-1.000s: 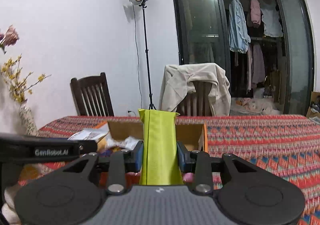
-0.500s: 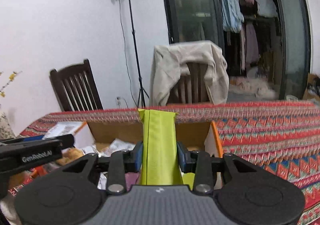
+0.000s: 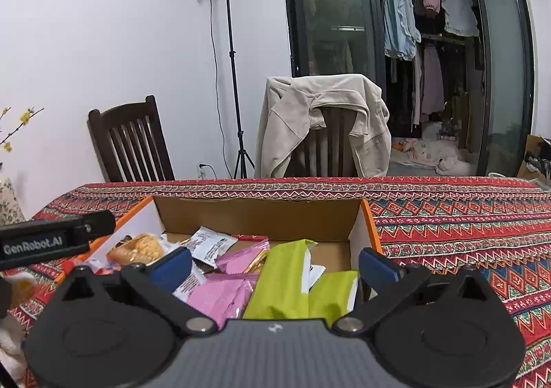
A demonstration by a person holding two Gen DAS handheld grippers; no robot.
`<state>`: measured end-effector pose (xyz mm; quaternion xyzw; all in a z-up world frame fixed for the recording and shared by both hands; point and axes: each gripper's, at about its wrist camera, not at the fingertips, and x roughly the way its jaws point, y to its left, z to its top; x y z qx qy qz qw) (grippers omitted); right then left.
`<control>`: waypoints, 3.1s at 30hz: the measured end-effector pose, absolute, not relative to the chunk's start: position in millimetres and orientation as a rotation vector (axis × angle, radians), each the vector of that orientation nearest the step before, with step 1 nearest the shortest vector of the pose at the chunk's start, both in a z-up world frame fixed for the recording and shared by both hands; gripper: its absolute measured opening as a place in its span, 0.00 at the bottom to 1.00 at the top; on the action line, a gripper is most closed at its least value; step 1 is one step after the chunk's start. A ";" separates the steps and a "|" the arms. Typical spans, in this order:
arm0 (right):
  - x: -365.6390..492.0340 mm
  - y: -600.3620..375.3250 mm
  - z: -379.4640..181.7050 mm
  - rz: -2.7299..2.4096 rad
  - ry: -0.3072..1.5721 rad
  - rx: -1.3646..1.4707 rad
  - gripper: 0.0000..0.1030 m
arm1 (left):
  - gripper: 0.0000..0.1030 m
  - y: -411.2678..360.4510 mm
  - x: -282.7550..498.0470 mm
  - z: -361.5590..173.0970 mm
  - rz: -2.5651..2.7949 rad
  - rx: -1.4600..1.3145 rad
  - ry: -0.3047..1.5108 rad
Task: Organize snacks
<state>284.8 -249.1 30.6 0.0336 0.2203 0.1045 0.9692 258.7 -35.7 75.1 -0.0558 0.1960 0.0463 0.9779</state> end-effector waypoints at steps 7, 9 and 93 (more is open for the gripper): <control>231.1 -260.8 36.5 0.220 0.388 0.059 1.00 | 1.00 -25.3 192.4 88.7 0.020 -0.126 0.313; 212.1 -264.2 36.9 0.222 0.372 0.046 1.00 | 1.00 -22.7 173.0 88.5 0.006 -0.121 0.298; 77.3 -275.8 -25.1 0.294 0.433 0.079 1.00 | 1.00 -5.4 55.9 5.1 -0.122 -0.078 0.400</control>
